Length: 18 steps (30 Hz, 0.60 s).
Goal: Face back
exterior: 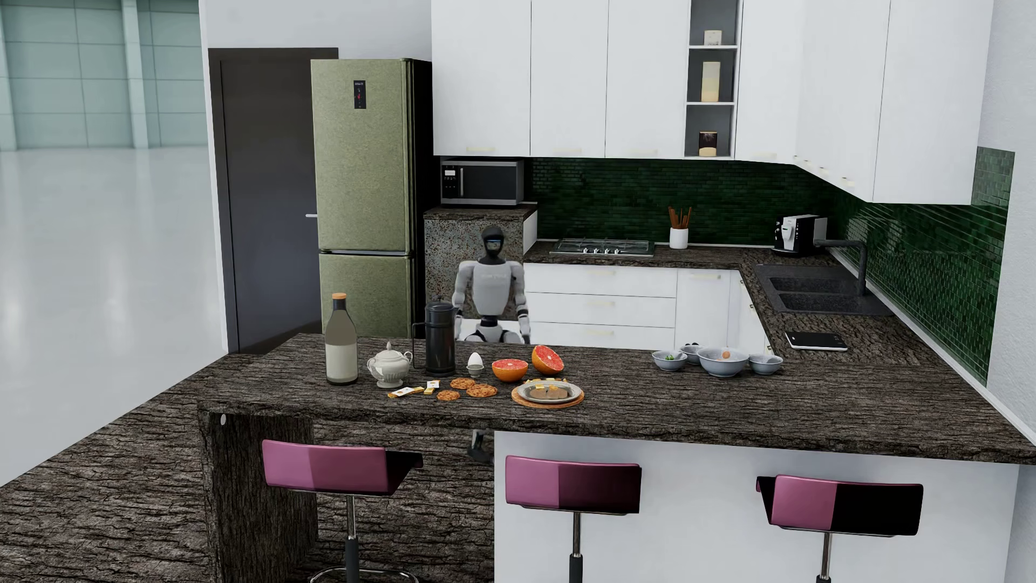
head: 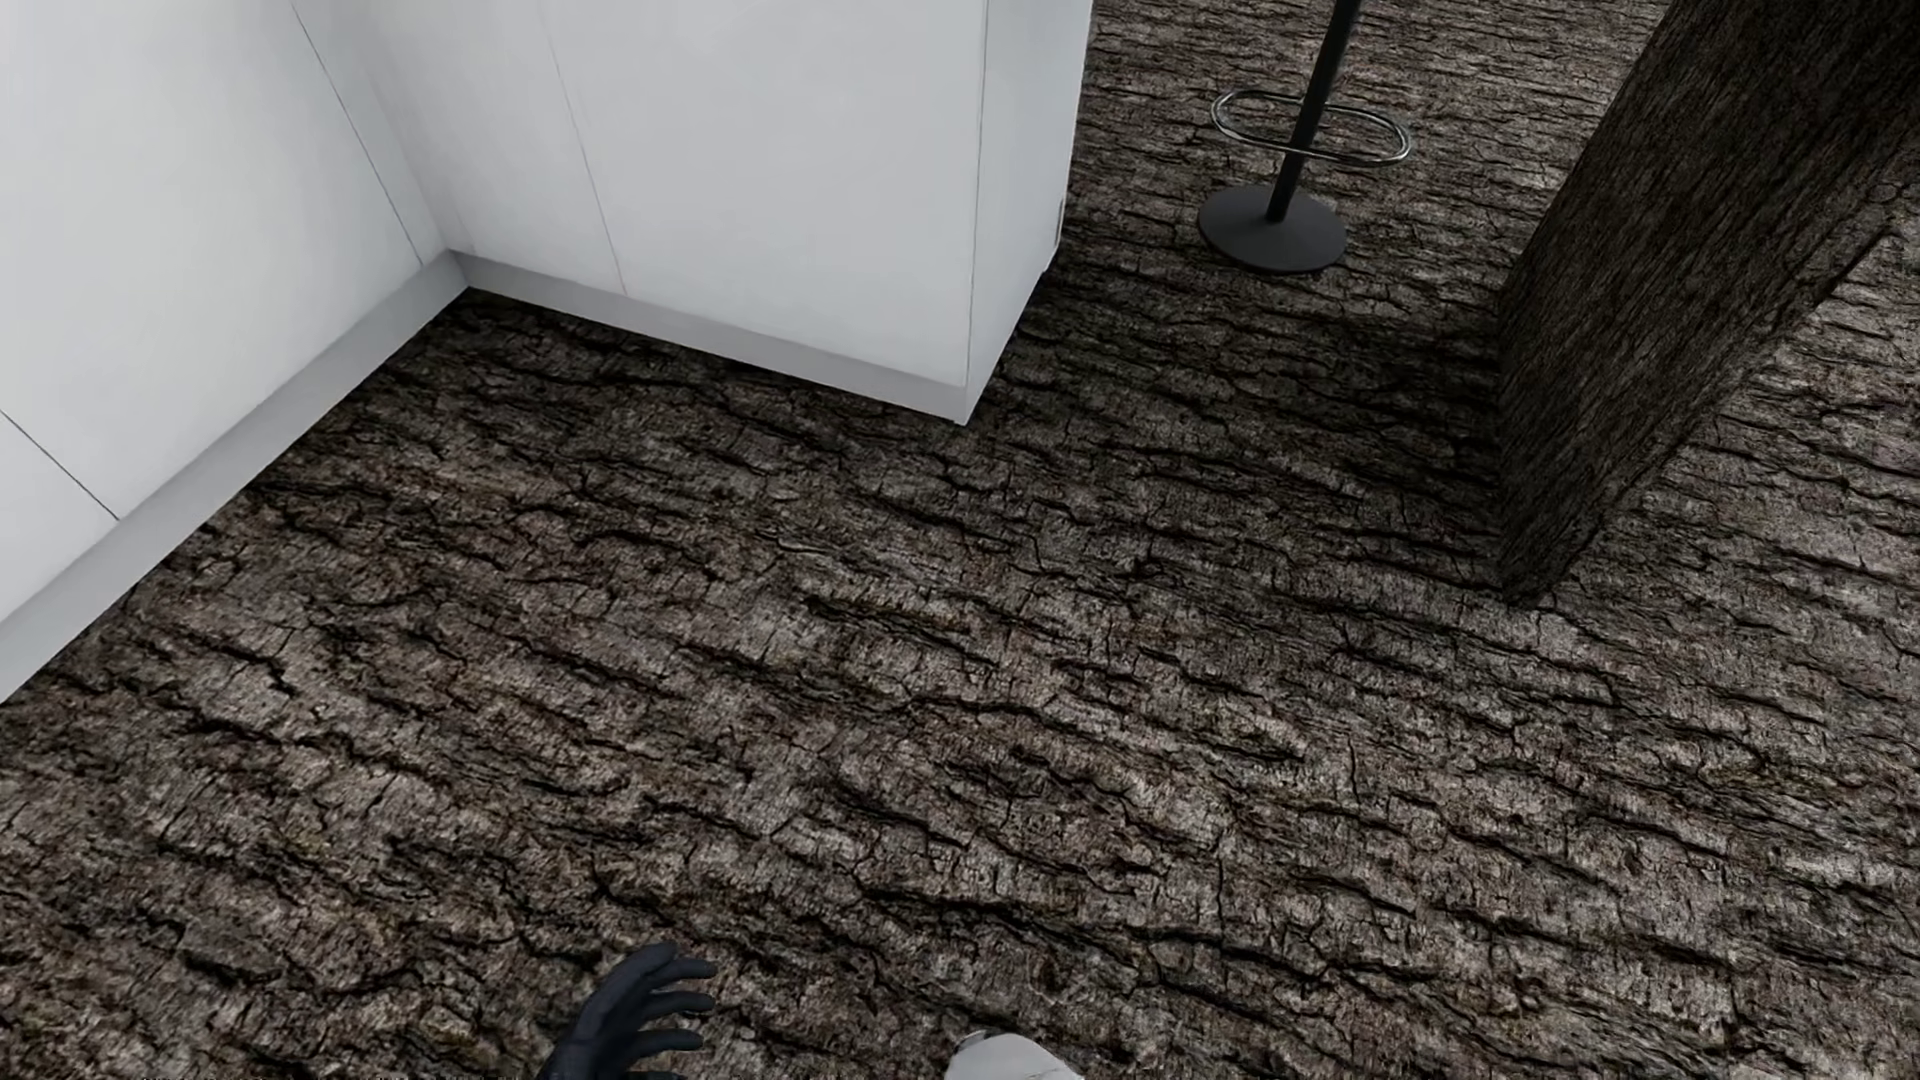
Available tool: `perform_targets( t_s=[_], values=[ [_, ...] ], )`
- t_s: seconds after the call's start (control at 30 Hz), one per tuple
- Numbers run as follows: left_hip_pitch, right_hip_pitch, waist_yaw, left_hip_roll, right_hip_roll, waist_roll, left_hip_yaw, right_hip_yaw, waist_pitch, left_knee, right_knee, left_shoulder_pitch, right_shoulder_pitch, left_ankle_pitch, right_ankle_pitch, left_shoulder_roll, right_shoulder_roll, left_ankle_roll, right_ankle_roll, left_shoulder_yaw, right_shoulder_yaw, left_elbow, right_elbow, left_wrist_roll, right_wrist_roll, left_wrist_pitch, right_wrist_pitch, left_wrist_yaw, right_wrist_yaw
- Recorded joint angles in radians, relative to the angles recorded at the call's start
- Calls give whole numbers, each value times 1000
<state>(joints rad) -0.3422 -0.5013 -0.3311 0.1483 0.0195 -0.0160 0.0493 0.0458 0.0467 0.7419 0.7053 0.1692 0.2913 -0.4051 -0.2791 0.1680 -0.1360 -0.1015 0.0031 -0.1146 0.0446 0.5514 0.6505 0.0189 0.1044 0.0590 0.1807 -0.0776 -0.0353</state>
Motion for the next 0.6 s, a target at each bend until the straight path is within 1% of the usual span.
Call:
perform_targets(
  t_s=[0.03, 0.07, 0.1, 0.13, 0.17, 0.2, 0.23, 0.27, 0.3, 0.33, 0.37, 0.4, 0.43, 0.47, 0.5, 0.53, 0.57, 0.6],
  values=[
    [-24, -4, 40, 2, -1, 1, -28, -11, 6, 59, -7, -21, 13, 6, 25, -7, -12, -3, 3, 2, -4, -7, 27, 18, -18, 12, -2, -13, 16],
    [-21, -17, 52, 4, 24, 14, -55, 6, -6, 39, -27, -21, 17, -21, 67, -5, -11, 7, 13, -2, -14, 0, 16, 37, -34, 16, 2, -21, 38],
    [15, -26, 26, 10, 25, 5, -39, 7, -13, -13, -9, -6, 13, -38, 30, 12, 10, -29, 3, 4, -13, 22, 11, 56, -56, 10, 1, -29, 25],
    [21, -38, 15, 20, 15, 3, -24, -8, -18, -16, 13, -2, 13, -40, -26, 7, 10, -36, 7, 8, -4, 26, 7, 65, -73, 17, -1, -34, -1],
    [38, -50, 14, 16, -12, -13, 2, -28, -20, -25, 38, 4, -6, -37, -56, 18, -11, -15, -41, 6, 0, 5, 7, 60, -70, 20, 0, -38, -9],
    [-12, -38, 41, 19, -9, -25, 3, -9, -7, 96, 5, 0, -27, 11, 47, 18, -20, -22, 0, 13, 4, -29, 17, 47, -60, 20, -8, -30, -13],
    [-83, -34, 91, 12, 8, -18, -30, 15, -2, 221, -26, -17, -8, 95, 100, 6, -21, -19, 10, -7, 2, -31, 20, 33, -41, 15, -30, -15, -16],
    [-108, -26, 117, -15, 30, 3, -90, 35, -5, 213, -57, -11, 20, 88, 121, -6, -6, -7, 12, 12, -6, -1, 36, 25, -17, -3, -58, -5, -12],
    [-86, -34, 76, -14, 48, 31, -103, 36, -16, 30, -70, 26, 28, 21, 127, 6, 5, -1, 11, 38, -24, 23, 11, 19, -2, -17, -67, 2, -14],
    [-50, -44, 25, -12, 29, 17, -69, 26, -19, -36, -53, 59, 14, 45, 92, 36, 28, -42, -13, 30, -29, 45, 3, 10, -12, -23, -64, 14, -38],
    [-27, -55, 25, -4, -6, 7, -37, -12, -1, -22, 5, 31, 11, 31, 8, 31, 8, -57, -35, 17, 8, 41, 1, 2, -26, -3, -56, 29, -47],
    [-32, -89, 41, -3, -35, -6, -14, -31, -8, 7, 73, 1, 0, 12, -55, 33, -4, -17, -7, 15, -5, 36, 20, 2, -38, 2, -47, 43, -26],
    [-42, -103, 72, 5, -50, -14, 3, -39, -1, 73, 110, -13, -30, -10, -38, 16, -38, -9, 19, 23, 7, 6, 35, 9, -46, 3, -35, 57, 1],
    [-105, -117, 106, 0, -25, 4, -36, -20, -9, 195, 92, 2, -57, -1, 79, -10, -67, -16, 2, 15, 0, -25, 48, 16, -46, -9, -31, 73, 28],
    [-126, -127, 133, -32, 13, 40, -86, -3, -23, 172, 56, 23, -42, -18, 98, 0, -41, -14, 4, 0, -11, 2, 35, 26, -33, -33, -45, 75, 34],
    [-115, -124, 127, -54, 44, 73, -115, 8, -28, 109, 19, 45, -14, -46, 87, 5, -21, 10, 15, 20, -14, 22, 7, 41, -17, -34, -66, 67, 24],
    [-86, -124, 78, -56, 53, 70, -100, 24, -29, 52, 16, 53, -5, -21, -6, 41, -5, 10, -3, 12, -10, 53, -2, 53, 1, -10, -99, 52, -10],
    [-36, -125, 60, -47, 18, 37, -47, -24, -16, 6, 140, 15, 4, -4, -160, 51, -1, 12, -3, 36, -7, 62, -27, 56, 11, 27, -110, 35, -29]
  ],
)
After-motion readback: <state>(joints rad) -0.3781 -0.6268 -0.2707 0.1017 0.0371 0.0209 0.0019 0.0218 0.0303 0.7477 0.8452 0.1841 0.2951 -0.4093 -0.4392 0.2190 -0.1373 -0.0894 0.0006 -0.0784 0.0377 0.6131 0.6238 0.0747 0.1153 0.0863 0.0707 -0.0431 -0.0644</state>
